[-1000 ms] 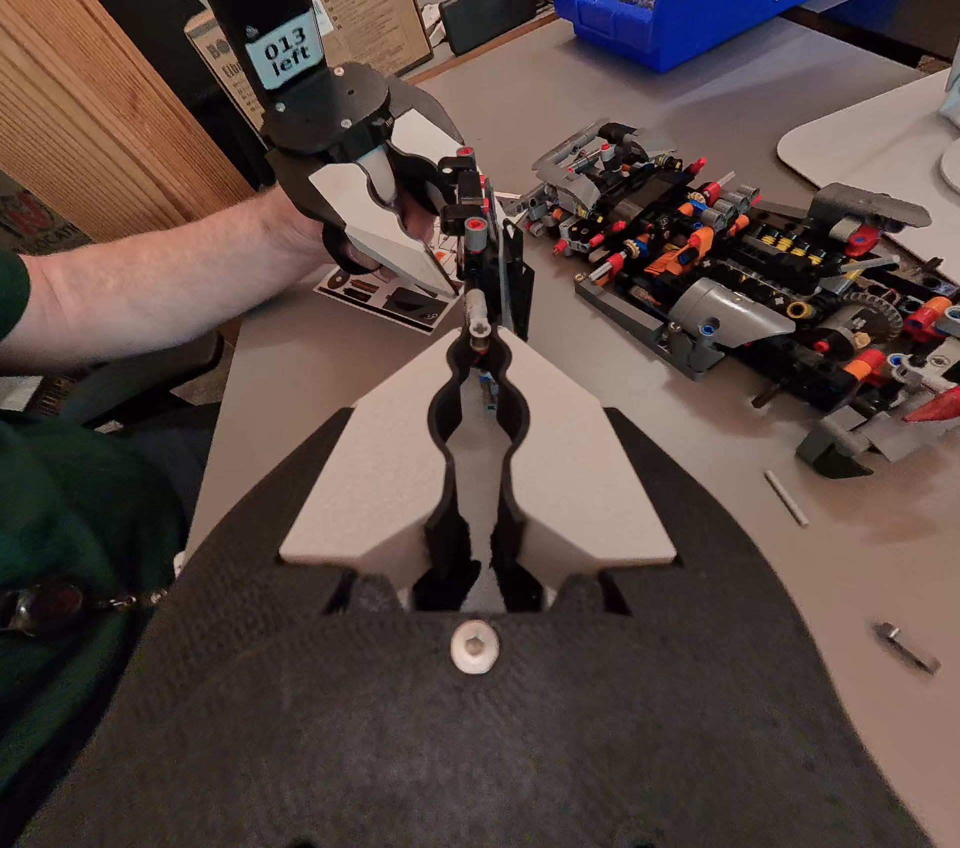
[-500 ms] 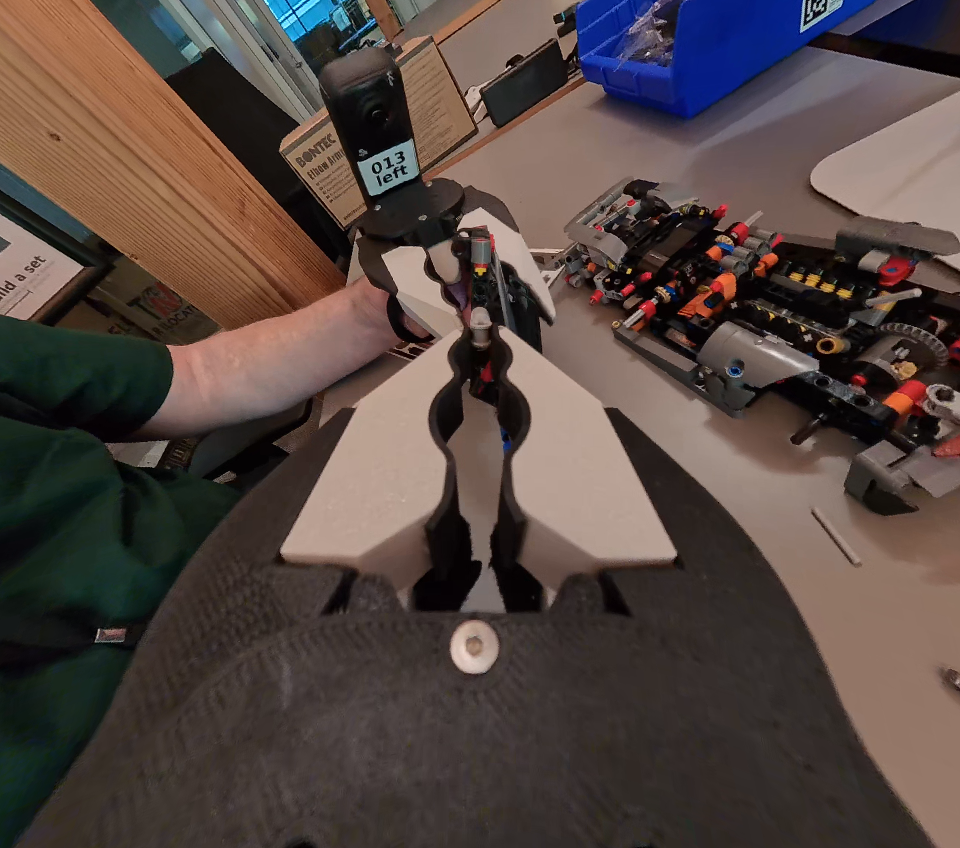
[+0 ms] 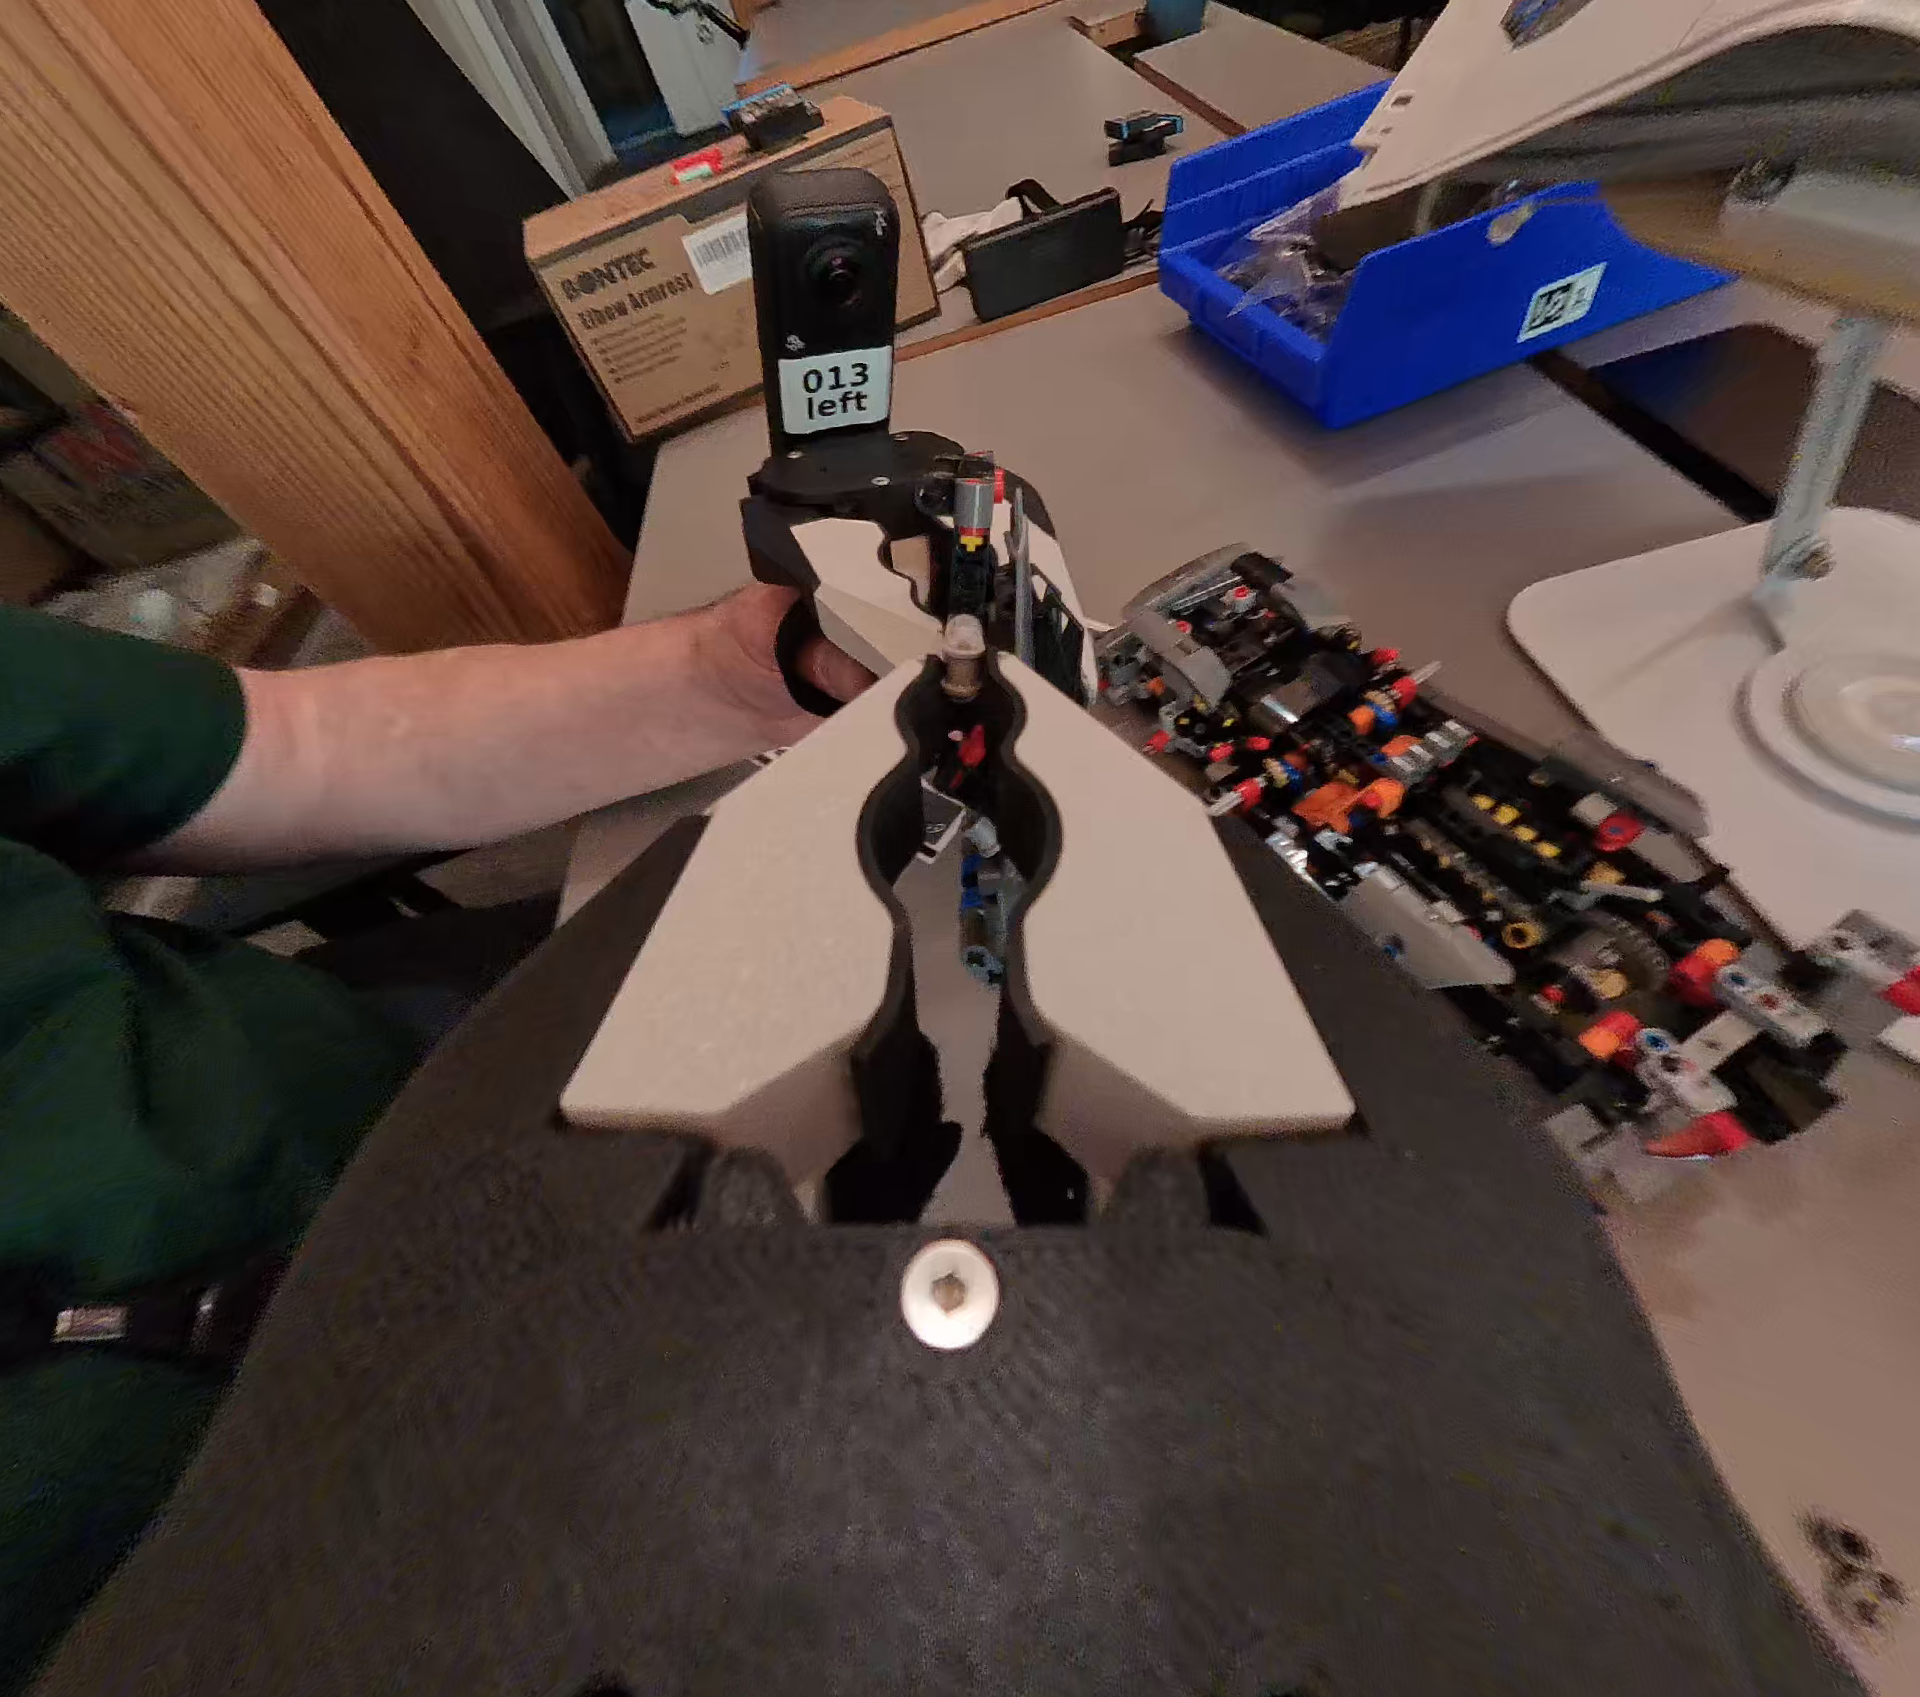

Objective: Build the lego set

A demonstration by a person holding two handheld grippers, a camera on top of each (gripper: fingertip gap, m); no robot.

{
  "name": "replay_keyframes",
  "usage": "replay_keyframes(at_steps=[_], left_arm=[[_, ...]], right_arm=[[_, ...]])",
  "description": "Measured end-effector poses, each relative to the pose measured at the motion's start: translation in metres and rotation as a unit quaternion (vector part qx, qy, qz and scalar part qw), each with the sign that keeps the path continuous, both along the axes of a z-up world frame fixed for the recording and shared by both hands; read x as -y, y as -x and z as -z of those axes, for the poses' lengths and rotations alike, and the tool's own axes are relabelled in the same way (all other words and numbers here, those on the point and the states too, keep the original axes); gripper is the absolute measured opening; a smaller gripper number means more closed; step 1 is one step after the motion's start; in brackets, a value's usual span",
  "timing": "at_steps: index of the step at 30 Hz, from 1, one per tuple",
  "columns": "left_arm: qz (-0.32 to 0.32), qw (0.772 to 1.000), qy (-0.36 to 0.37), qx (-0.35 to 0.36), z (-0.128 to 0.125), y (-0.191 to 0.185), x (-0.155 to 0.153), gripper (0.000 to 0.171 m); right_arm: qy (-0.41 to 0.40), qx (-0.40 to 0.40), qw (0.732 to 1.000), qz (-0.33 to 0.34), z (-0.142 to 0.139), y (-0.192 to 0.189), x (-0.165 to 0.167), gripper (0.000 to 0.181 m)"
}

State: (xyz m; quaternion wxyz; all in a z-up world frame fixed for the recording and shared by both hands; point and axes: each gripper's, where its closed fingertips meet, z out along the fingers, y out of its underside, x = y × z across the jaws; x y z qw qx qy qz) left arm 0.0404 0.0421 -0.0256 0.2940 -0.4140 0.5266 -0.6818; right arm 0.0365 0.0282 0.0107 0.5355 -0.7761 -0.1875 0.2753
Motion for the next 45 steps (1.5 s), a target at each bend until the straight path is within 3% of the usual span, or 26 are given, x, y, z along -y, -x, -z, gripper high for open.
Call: replay_keyframes(at_steps=[2, 4, 8, 12, 16, 19, 21, 24, 27, 30, 33, 36, 45], left_arm=[[0.005, 1.0, 0.012, 0.009, -0.008, 0.001, 0.0, 0.024], [-0.007, 0.999, 0.022, 0.031, -0.018, 0.002, -0.005, 0.023], [-0.001, 0.997, 0.056, 0.059, -0.032, 0.004, -0.012, 0.023], [0.001, 0.995, 0.068, 0.071, -0.04, 0.001, -0.012, 0.024], [0.003, 0.993, 0.077, 0.087, -0.048, 0.001, -0.011, 0.023], [0.011, 0.99, 0.095, 0.103, -0.055, 0.002, -0.01, 0.023], [0.018, 0.987, 0.112, 0.113, -0.06, 0.002, -0.009, 0.023], [0.031, 0.984, 0.124, 0.124, -0.065, 0.0, -0.004, 0.022], [0.034, 0.984, 0.118, 0.126, -0.065, -0.005, 0.003, 0.022], [0.017, 0.987, 0.106, 0.116, -0.065, -0.007, 0.003, 0.026], [-0.011, 0.989, 0.104, 0.106, -0.066, -0.004, -0.005, 0.034], [-0.018, 0.989, 0.109, 0.094, -0.063, 0.002, -0.008, 0.031], [0.055, 0.982, 0.175, 0.044, -0.054, 0.001, 0.001, 0.025]], right_arm=[[-0.02, 0.023, 0.999, 0.017, -0.01, -0.002, -0.001, 0.007], [-0.037, 0.012, 0.999, 0.03, -0.023, -0.007, 0.001, 0.023], [-0.036, 0.071, 0.996, 0.037, -0.013, -0.014, 0.009, 0.032], [-0.04, 0.126, 0.991, 0.034, 0.0, -0.003, 0.008, 0.033], [-0.06, 0.146, 0.987, 0.041, -0.003, 0.002, 0.007, 0.016], [-0.06, 0.171, 0.98, 0.085, 0.001, -0.012, -0.002, 0.046], [-0.064, 0.148, 0.985, 0.054, -0.001, -0.001, 0.0, 0.051], [-0.067, 0.158, 0.984, 0.049, 0.0, 0.005, -0.004, 0.047], [-0.067, 0.173, 0.981, 0.057, 0.001, 0.004, -0.007, 0.025], [-0.072, 0.152, 0.983, 0.076, -0.003, -0.008, -0.006, 0.017], [-0.079, 0.143, 0.983, 0.089, -0.005, -0.022, -0.003, 0.017], [-0.085, 0.15, 0.98, 0.098, -0.008, -0.029, -0.001, 0.016], [-0.109, 0.267, 0.952, 0.104, -0.014, -0.032, 0.001, 0.015]])
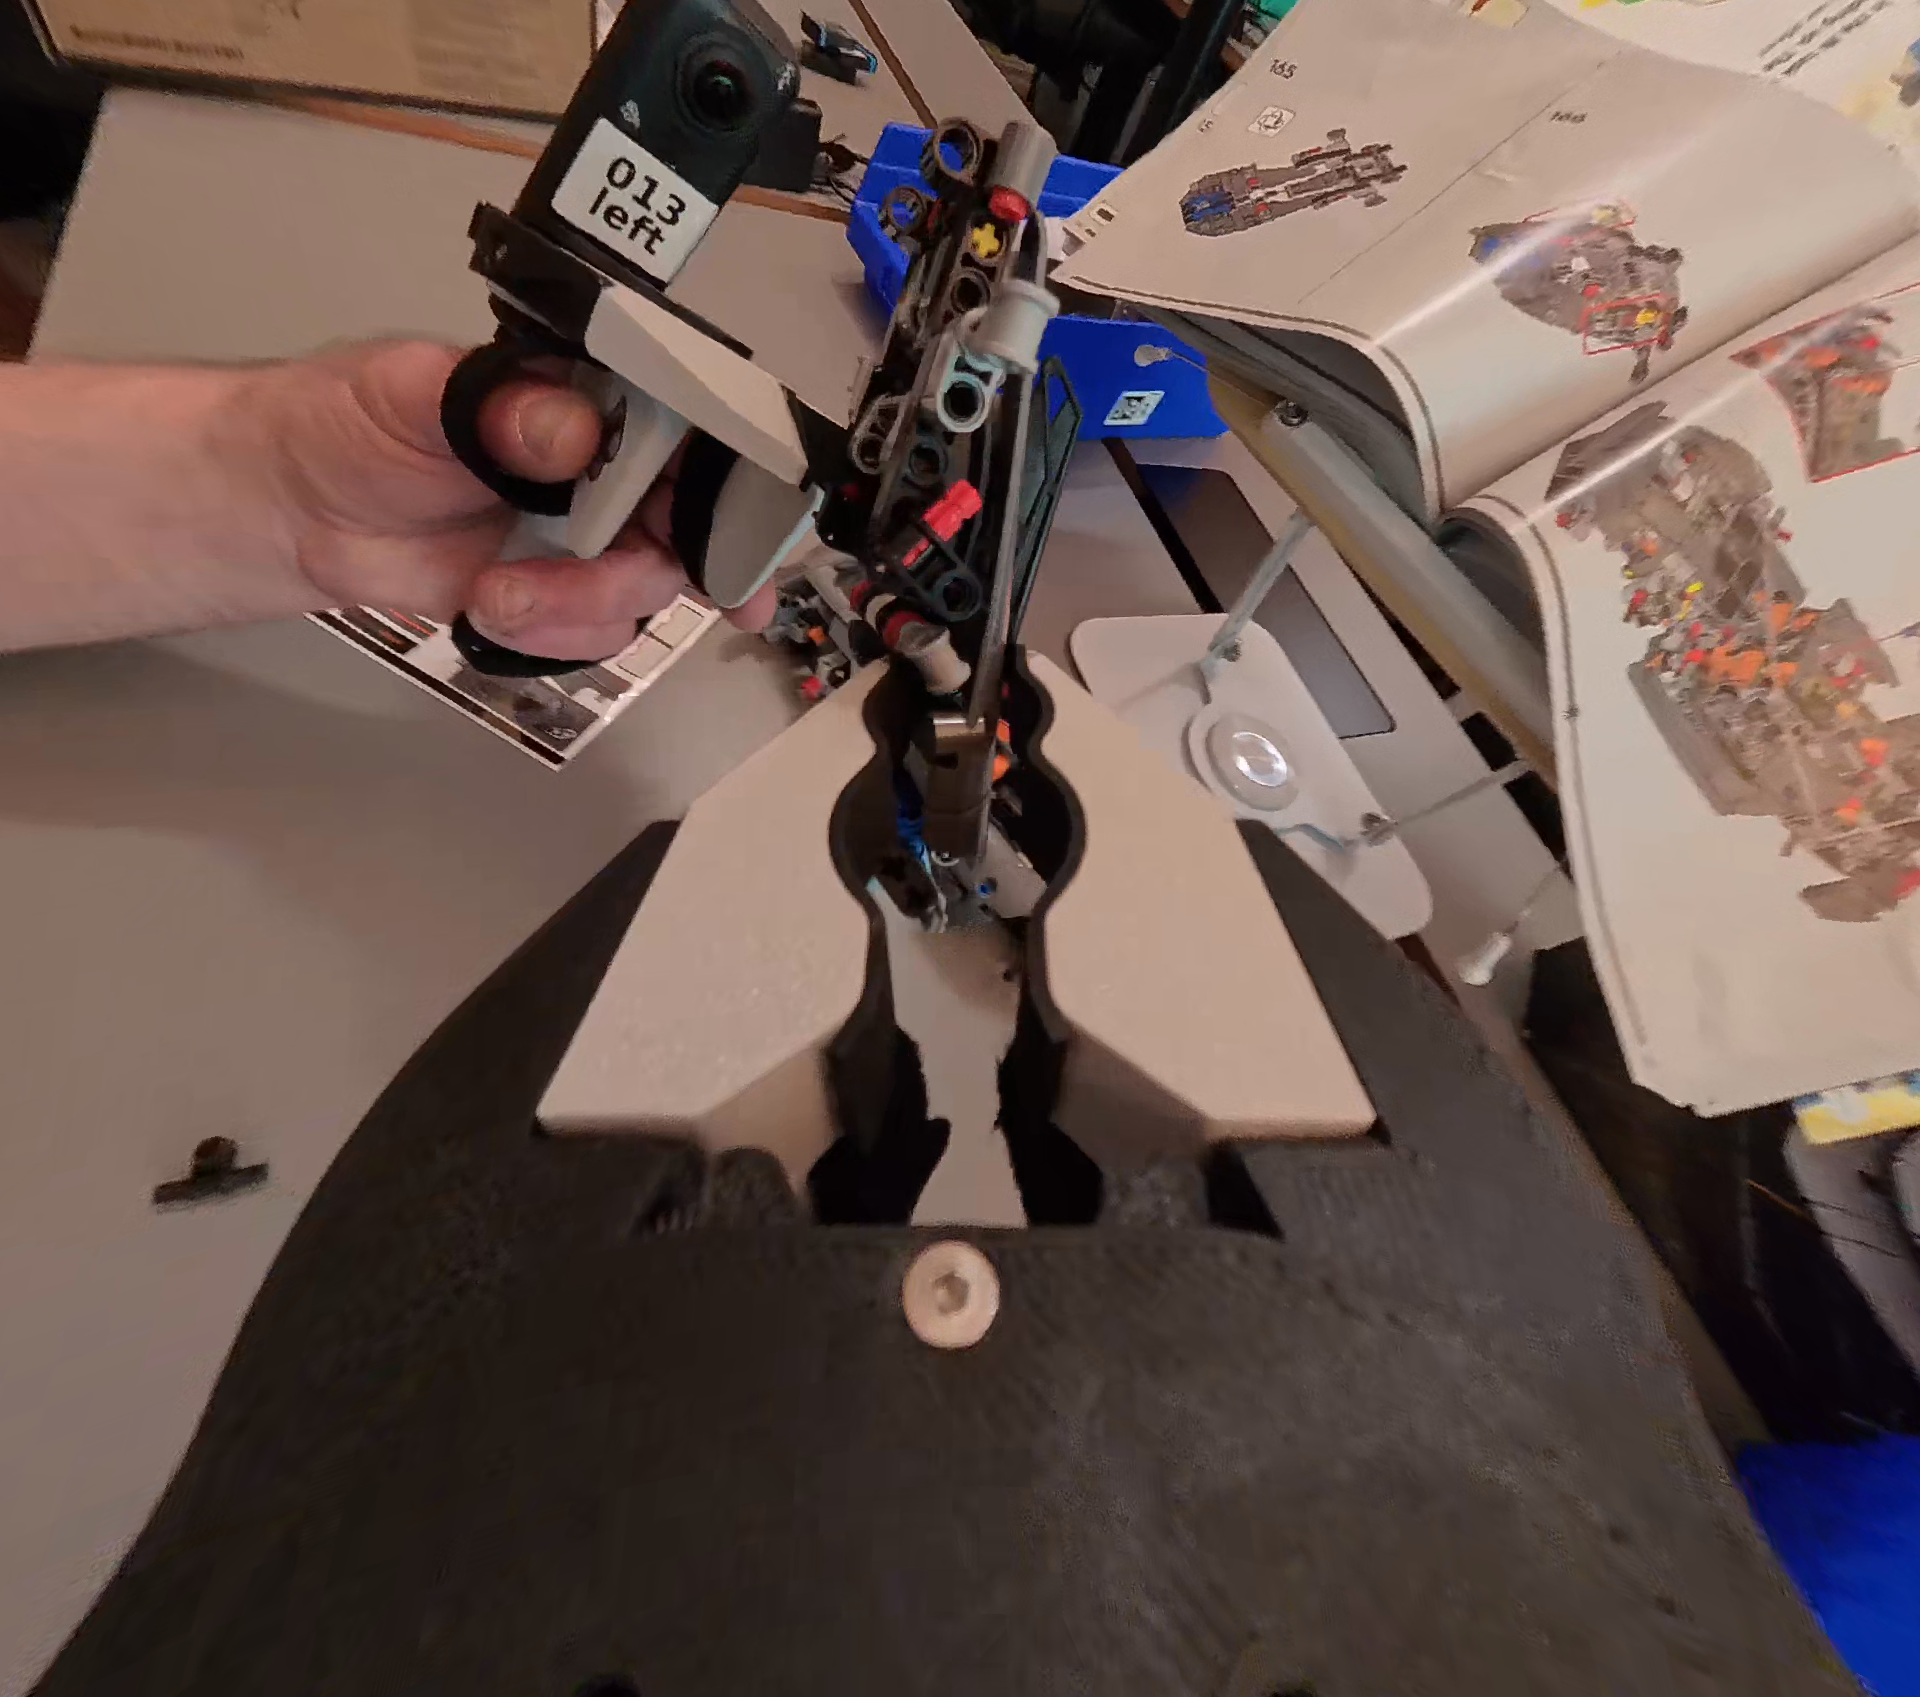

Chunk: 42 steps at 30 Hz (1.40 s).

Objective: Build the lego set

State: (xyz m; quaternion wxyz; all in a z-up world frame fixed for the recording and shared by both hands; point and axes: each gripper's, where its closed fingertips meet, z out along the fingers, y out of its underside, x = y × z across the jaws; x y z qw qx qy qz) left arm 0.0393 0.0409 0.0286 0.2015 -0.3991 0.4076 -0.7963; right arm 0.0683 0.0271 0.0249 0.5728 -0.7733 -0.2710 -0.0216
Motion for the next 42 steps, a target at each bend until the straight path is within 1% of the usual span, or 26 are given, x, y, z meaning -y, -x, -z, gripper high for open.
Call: replay_keyframes(at_steps=[2, 5, 9, 11, 12, 14, 15, 17, 20, 22, 24, 26, 29, 31, 36, 39, 42], left_arm=[[0.012, 1.0, 0.009, -0.014, 0.003, -0.001, 0.0, 0.021], [0.035, 0.999, 0.033, -0.007, -0.001, 0.003, 0.001, 0.018], [0.042, 0.998, 0.036, 0.012, -0.003, 0.008, 0.001, 0.018], [0.043, 0.997, 0.036, 0.046, -0.011, 0.017, 0.003, 0.021], [0.02, 0.998, 0.017, 0.056, -0.013, 0.018, 0.003, 0.025], [-0.051, 0.995, -0.057, 0.062, -0.013, 0.018, 0.004, 0.03], [-0.086, 0.99, -0.094, 0.067, -0.015, 0.019, 0.003, 0.033], [-0.152, 0.97, -0.182, 0.049, -0.012, 0.015, 0.003, 0.033], [-0.202, 0.936, -0.288, 0.032, -0.012, 0.01, 0.011, 0.032], [-0.21, 0.925, -0.315, 0.028, -0.014, 0.006, 0.016, 0.029], [-0.209, 0.926, -0.313, 0.017, -0.014, 0.003, 0.016, 0.027], [-0.203, 0.932, -0.3, 0.029, -0.018, 0.004, 0.018, 0.021], [-0.204, 0.935, -0.288, 0.027, -0.019, 0.005, 0.016, 0.016], [-0.194, 0.942, -0.274, 0.019, -0.018, 0.005, 0.016, 0.016], [-0.188, 0.948, -0.256, 0.011, -0.019, 0.005, 0.014, 0.014], [-0.171, 0.955, -0.24, 0.012, -0.018, 0.004, 0.011, 0.014], [-0.151, 0.967, -0.205, 0.01, -0.017, 0.005, 0.008, 0.014]], right_arm=[[-0.008, 0.043, 0.999, 0.017, -0.002, -0.005, 0.0, 0.015], [-0.023, 0.086, 0.996, 0.013, -0.005, -0.003, 0.002, 0.013], [-0.015, 0.064, 0.998, 0.008, -0.006, -0.002, 0.001, 0.013], [-0.013, 0.006, 1.0, -0.014, -0.009, 0.003, 0.003, 0.013], [-0.01, -0.026, 0.999, -0.021, -0.011, 0.002, 0.004, 0.013], [-0.005, -0.091, 0.995, -0.041, -0.013, 0.001, 0.006, 0.013], [0.005, -0.124, 0.991, -0.053, -0.013, 0.002, 0.008, 0.013], [0.012, -0.156, 0.985, -0.066, -0.012, 0.001, 0.009, 0.013], [0.024, -0.193, 0.978, -0.079, -0.012, 0.002, 0.01, 0.013], [0.028, -0.205, 0.974, -0.088, -0.013, 0.005, 0.01, 0.013], [0.029, -0.204, 0.974, -0.089, -0.013, 0.006, 0.01, 0.013], [0.032, -0.19, 0.978, -0.083, -0.01, 0.006, 0.009, 0.013], [0.027, -0.179, 0.98, -0.078, -0.01, 0.007, 0.009, 0.013], [0.027, -0.169, 0.983, -0.072, -0.009, 0.006, 0.008, 0.013], [0.013, -0.141, 0.988, -0.056, -0.012, 0.005, 0.007, 0.013], [-0.016, -0.065, 0.998, -0.019, -0.017, 0.002, 0.007, 0.012], [-0.033, 0.011, 0.999, 0.019, -0.022, 0.002, 0.006, 0.012]])
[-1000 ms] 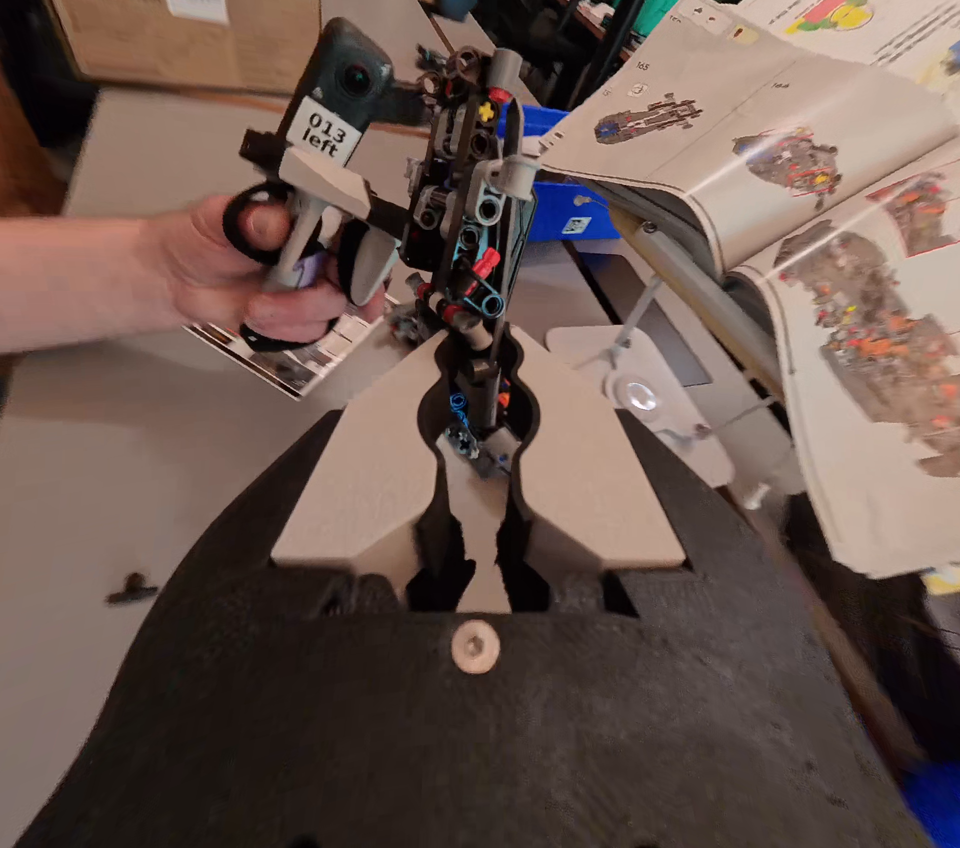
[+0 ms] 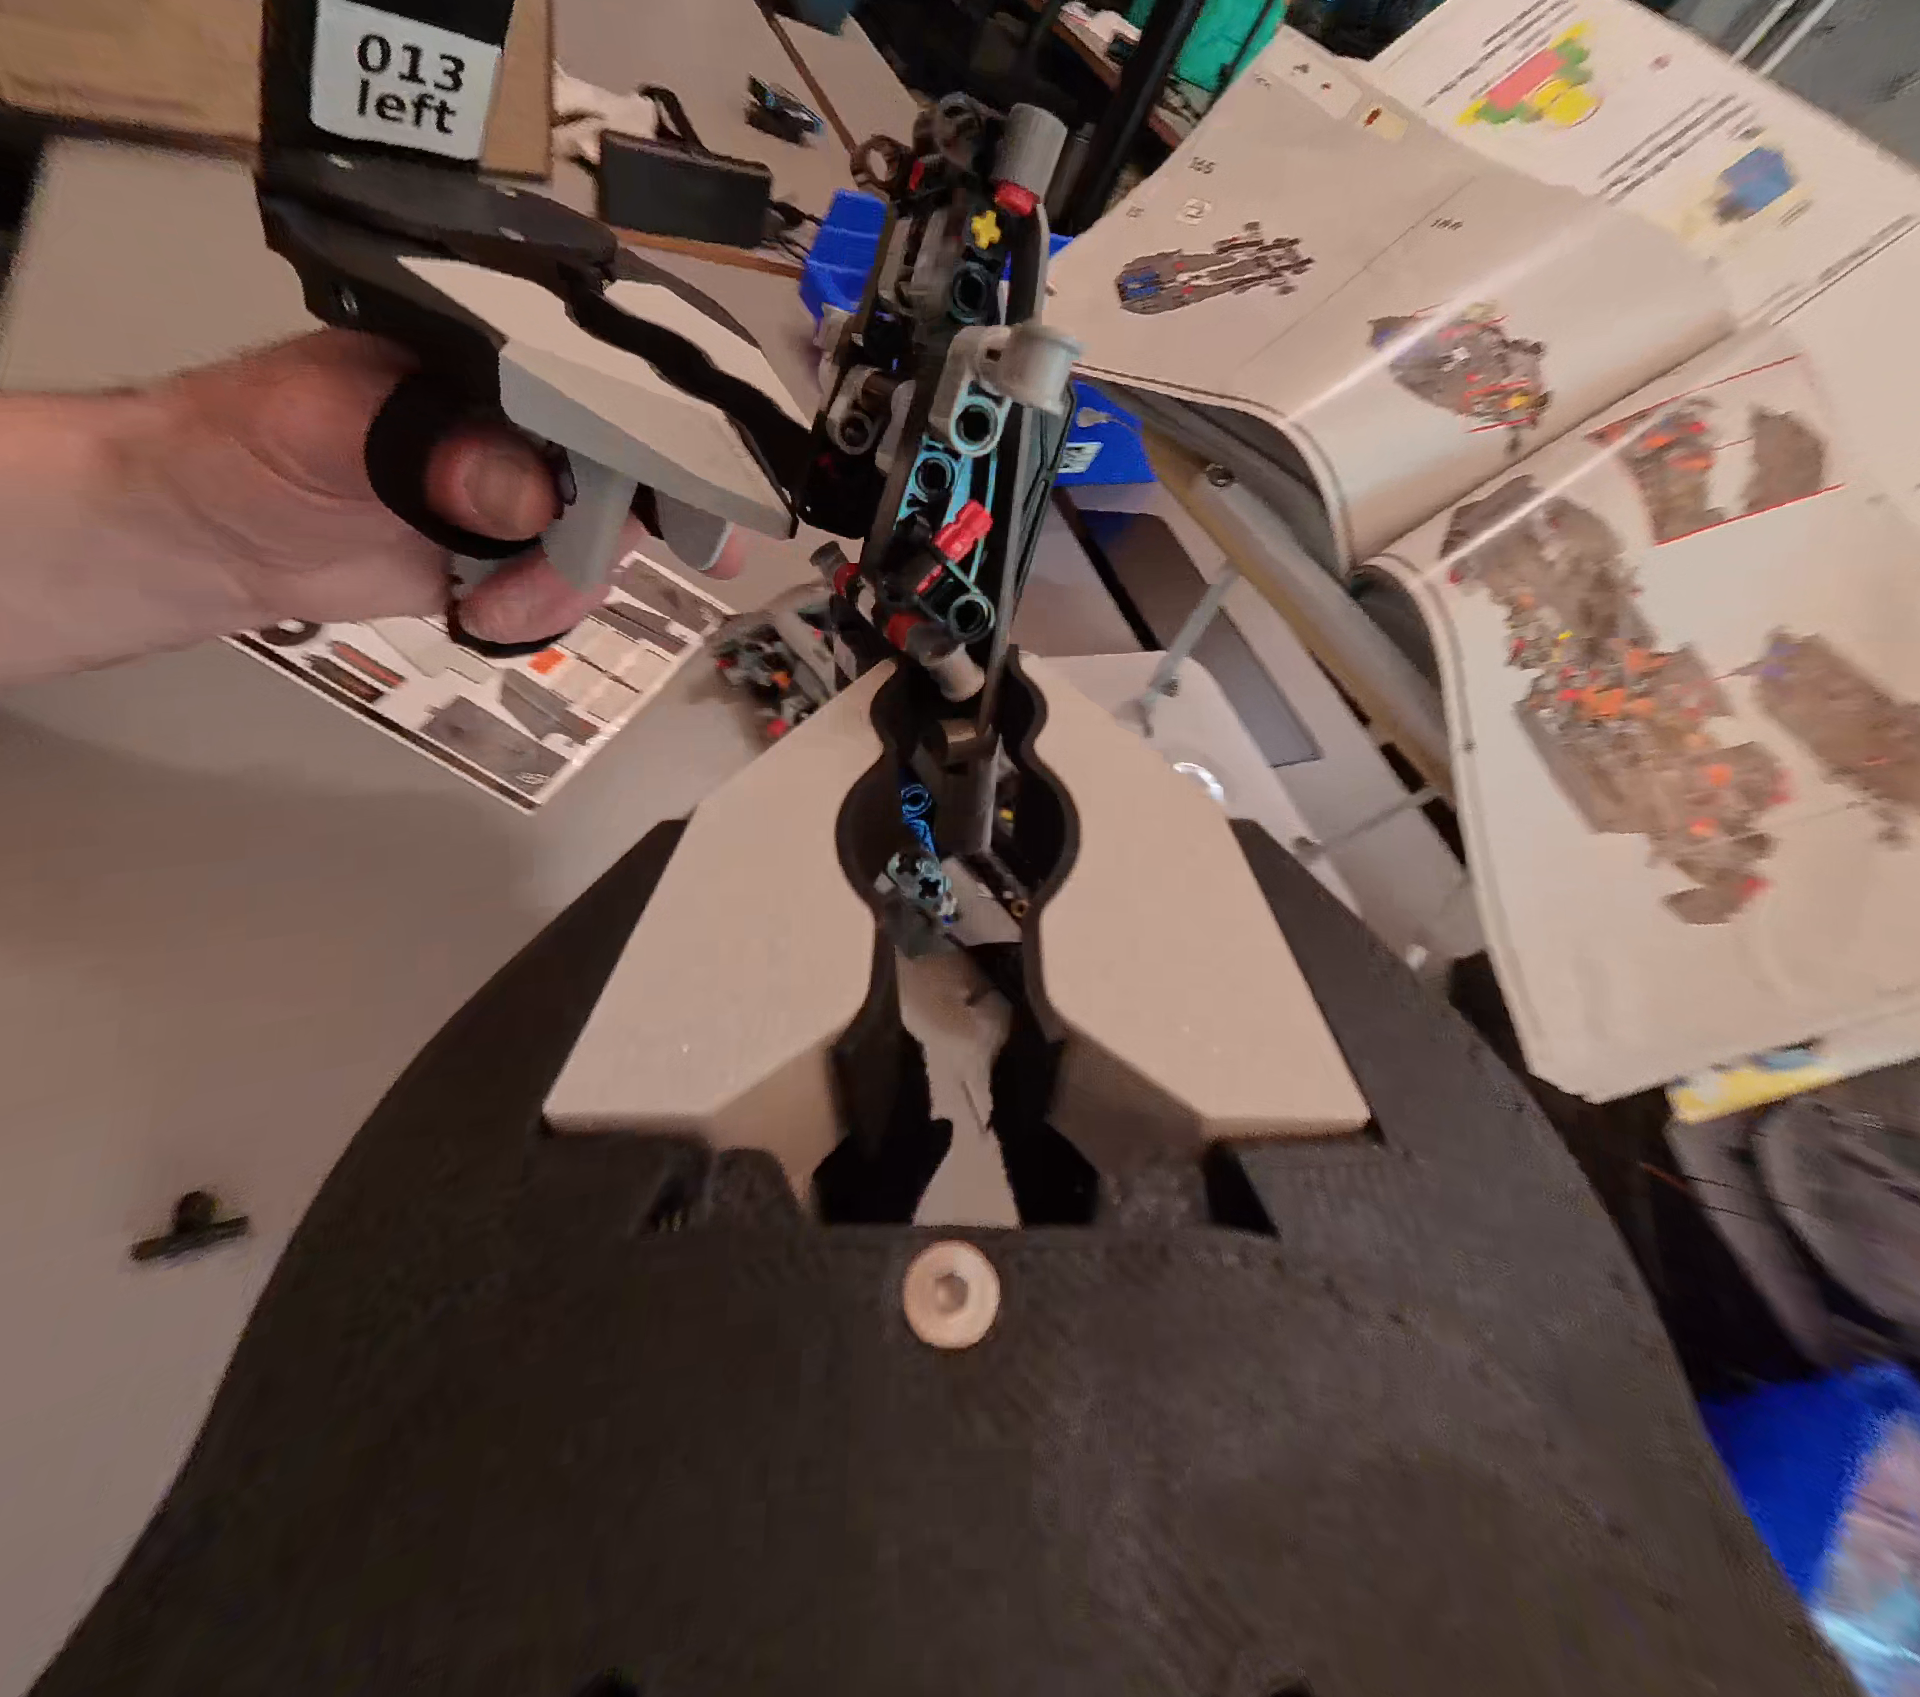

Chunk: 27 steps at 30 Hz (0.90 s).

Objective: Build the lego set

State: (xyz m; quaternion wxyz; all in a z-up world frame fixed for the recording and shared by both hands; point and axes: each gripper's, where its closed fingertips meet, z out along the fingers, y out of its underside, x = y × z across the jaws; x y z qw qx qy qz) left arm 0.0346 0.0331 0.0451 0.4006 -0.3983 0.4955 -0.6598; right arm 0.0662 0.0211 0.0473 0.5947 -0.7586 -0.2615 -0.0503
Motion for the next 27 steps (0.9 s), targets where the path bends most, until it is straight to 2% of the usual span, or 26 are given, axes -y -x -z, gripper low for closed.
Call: replay_keyframes(at_steps=[5, 7, 10, 13, 16, 19, 21, 27], left_arm=[[-0.041, 0.998, 0.043, 0.013, -0.003, 0.012, -0.023, 0.042], [-0.086, 0.996, 0.007, 0.017, -0.009, 0.018, -0.029, 0.05], [-0.128, 0.984, -0.118, 0.021, -0.026, 0.026, -0.02, 0.052], [-0.161, 0.947, -0.279, 0.0, -0.03, 0.023, -0.001, 0.047], [-0.229, 0.887, -0.401, -0.027, -0.028, 0.017, 0.001, 0.035], [-0.284, 0.852, -0.439, -0.015, -0.035, 0.019, -0.002, 0.02], [-0.301, 0.839, -0.453, -0.003, -0.037, 0.021, 0.0, 0.019], [-0.353, 0.802, -0.481, 0.025, -0.037, 0.025, 0.006, 0.02]], right_arm=[[-0.024, 0.145, 0.986, 0.075, -0.004, -0.011, -0.001, 0.012], [-0.042, 0.201, 0.974, 0.093, -0.007, -0.011, 0.0, 0.013], [-0.059, 0.292, 0.948, 0.109, -0.008, -0.008, 0.002, 0.013], [-0.075, 0.361, 0.923, 0.113, -0.01, 0.001, 0.005, 0.013], [-0.083, 0.381, 0.914, 0.116, -0.013, 0.005, 0.006, 0.013], [-0.095, 0.376, 0.914, 0.122, -0.017, 0.005, 0.009, 0.013], [-0.101, 0.38, 0.91, 0.129, -0.019, 0.005, 0.011, 0.013], [-0.095, 0.333, 0.93, 0.126, -0.017, 0.007, 0.015, 0.013]])
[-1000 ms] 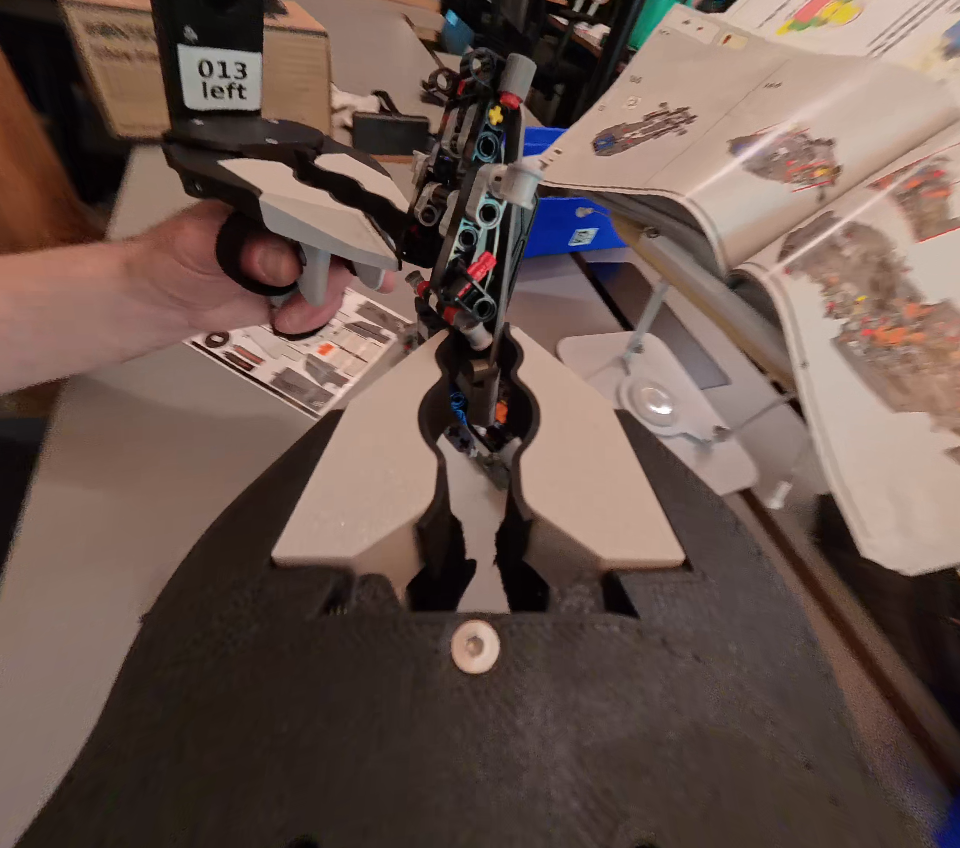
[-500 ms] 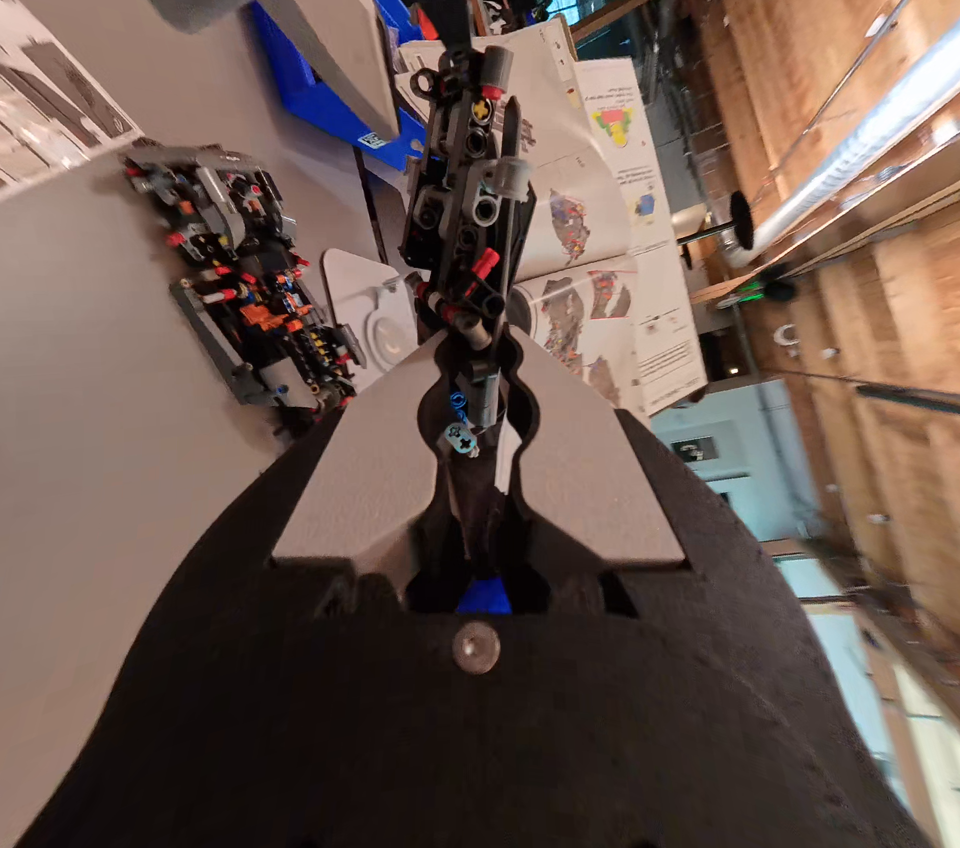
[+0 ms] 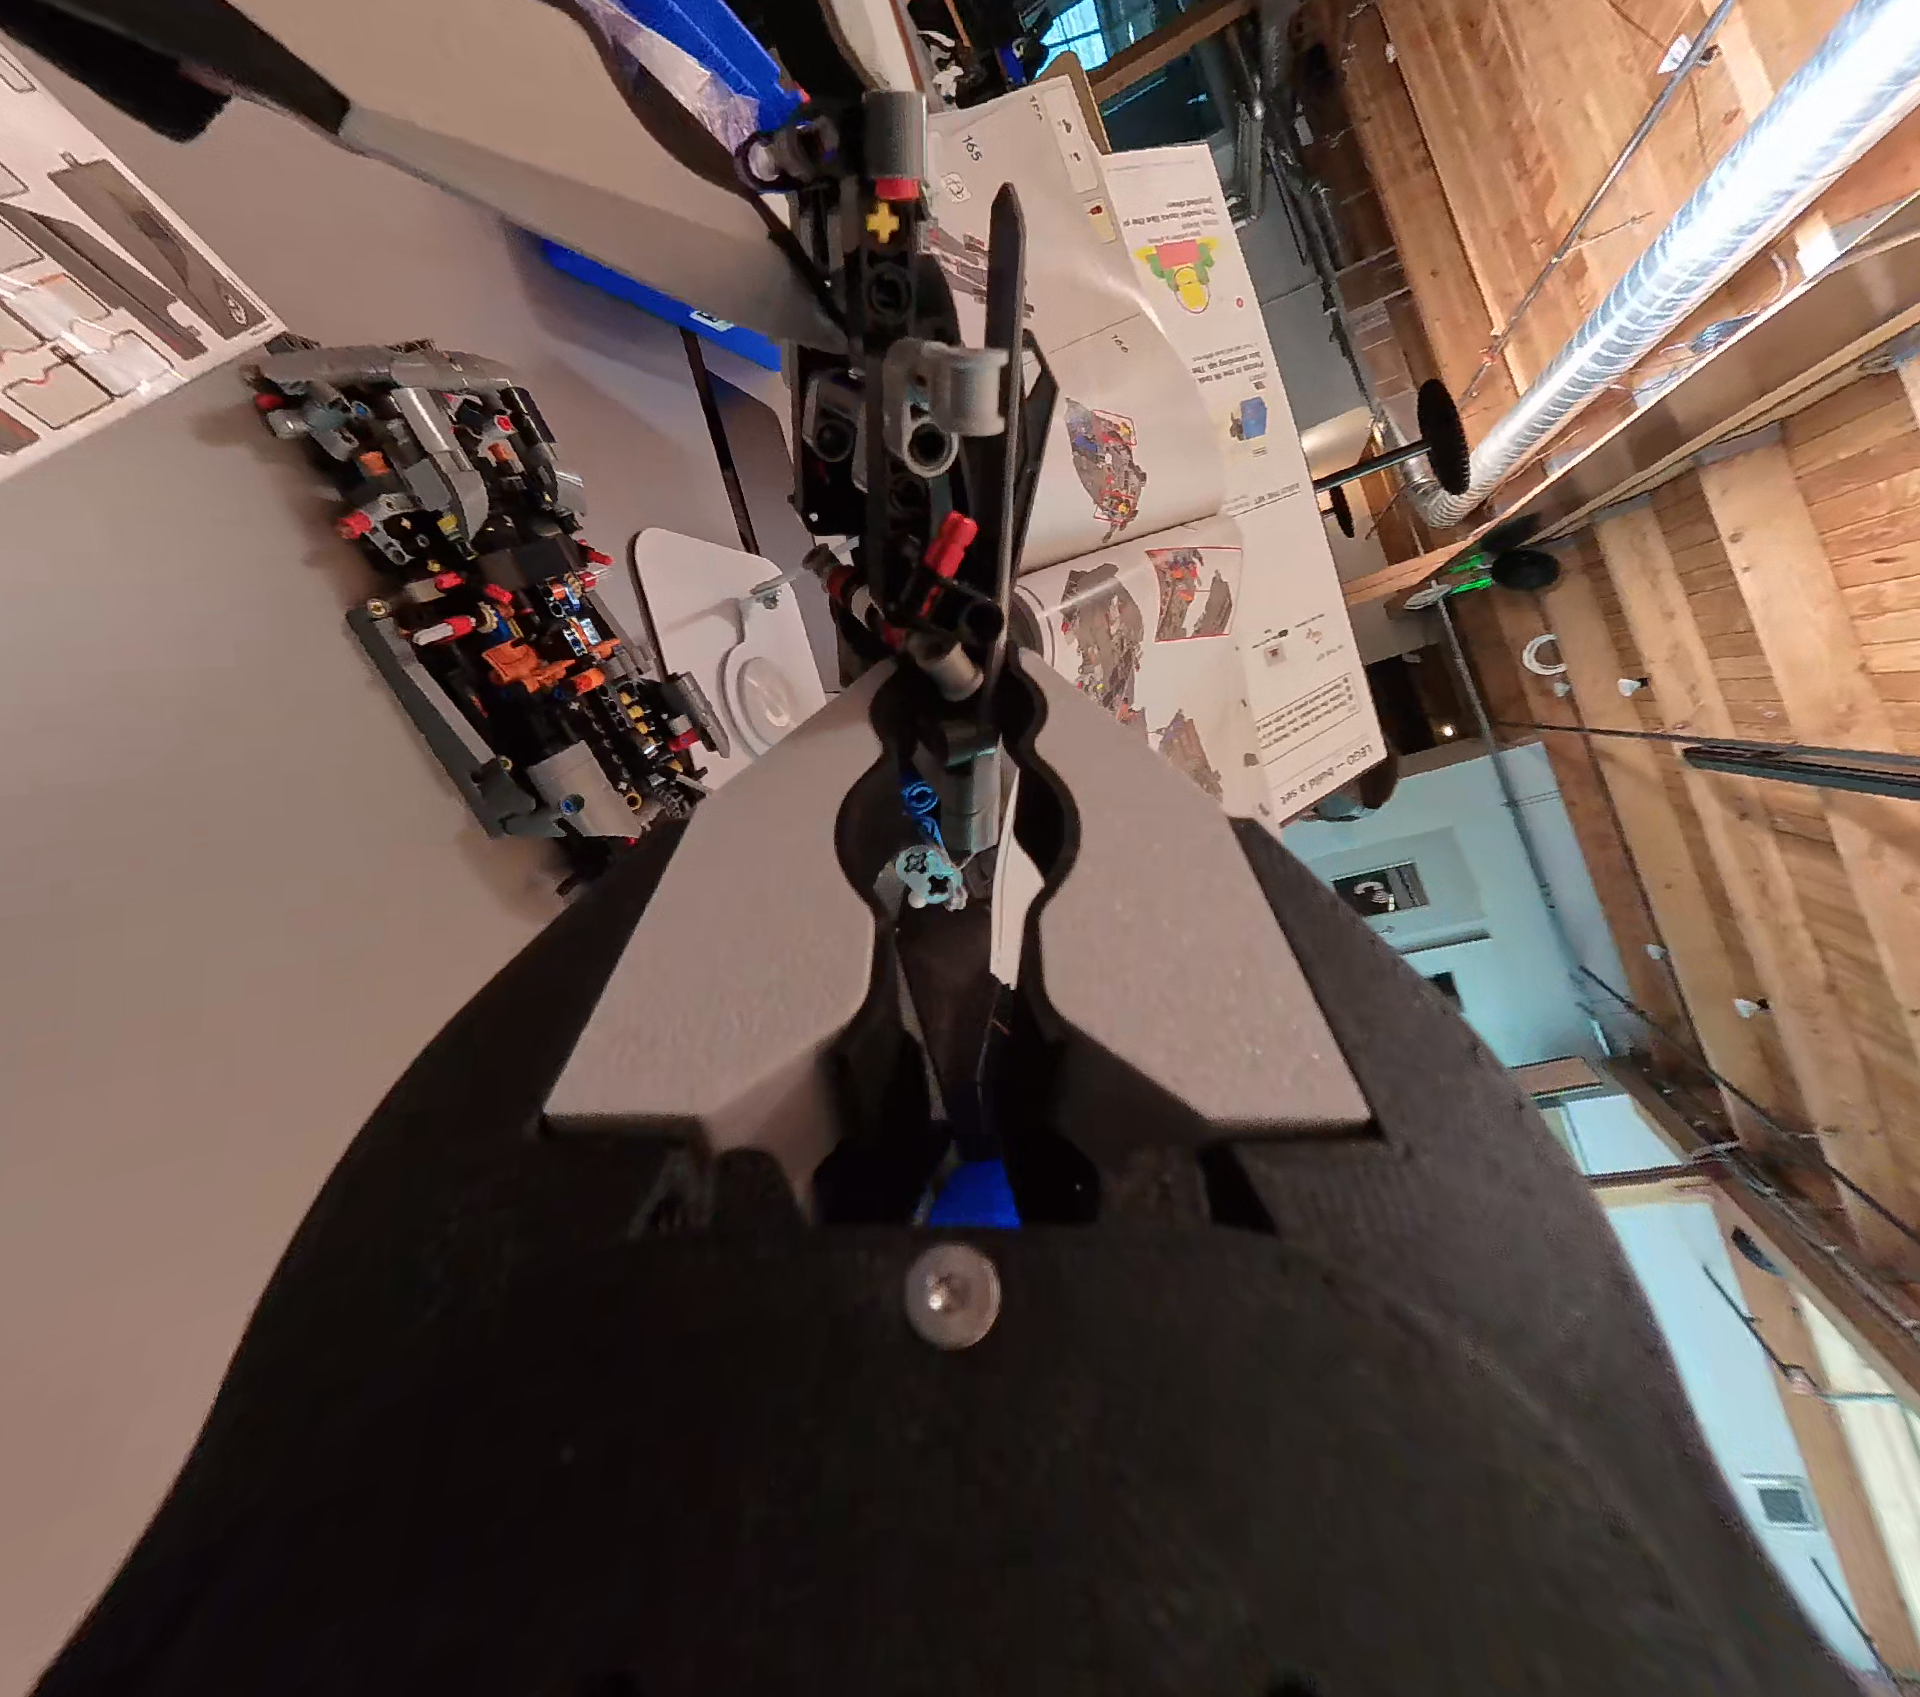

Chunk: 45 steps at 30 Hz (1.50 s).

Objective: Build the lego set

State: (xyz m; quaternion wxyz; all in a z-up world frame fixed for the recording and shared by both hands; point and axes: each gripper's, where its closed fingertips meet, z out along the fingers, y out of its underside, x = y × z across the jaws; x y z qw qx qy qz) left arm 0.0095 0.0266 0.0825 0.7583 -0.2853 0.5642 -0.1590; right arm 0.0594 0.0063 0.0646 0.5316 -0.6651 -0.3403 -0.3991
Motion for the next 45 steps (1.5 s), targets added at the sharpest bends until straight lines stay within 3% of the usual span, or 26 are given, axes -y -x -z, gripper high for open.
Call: replay_keyframes(at_steps=[10, 16, 20, 26, 36, 45], left_arm=[[-0.011, 1.0, -0.001, 0.019, 0.001, 0.007, 0.002, 0.02], [0.028, 0.999, 0.016, -0.025, 0.003, 0.006, 0.003, 0.031], [0.017, 0.999, 0.009, -0.026, -0.005, 0.01, -0.001, 0.018], [-0.009, 1.0, -0.025, -0.006, -0.008, 0.015, 0.0, 0.013], [0.002, 1.0, -0.015, -0.017, -0.001, 0.017, -0.003, 0.013], [0.029, 0.999, -0.011, -0.019, -0.006, 0.023, -0.003, 0.013]], right_arm=[[0.003, -0.026, 1.0, 0.007, 0.001, 0.007, 0.002, 0.013], [-0.006, 0.027, 0.999, 0.015, -0.003, 0.006, 0.002, 0.013], [-0.003, 0.033, 0.999, 0.009, -0.003, 0.01, 0.0, 0.013], [-0.002, -0.035, 0.999, -0.011, -0.002, 0.011, -0.004, 0.016], [0.031, -0.155, 0.985, -0.068, 0.01, 0.01, -0.008, 0.042], [0.073, -0.222, 0.967, -0.106, 0.02, 0.012, -0.014, 0.055]])
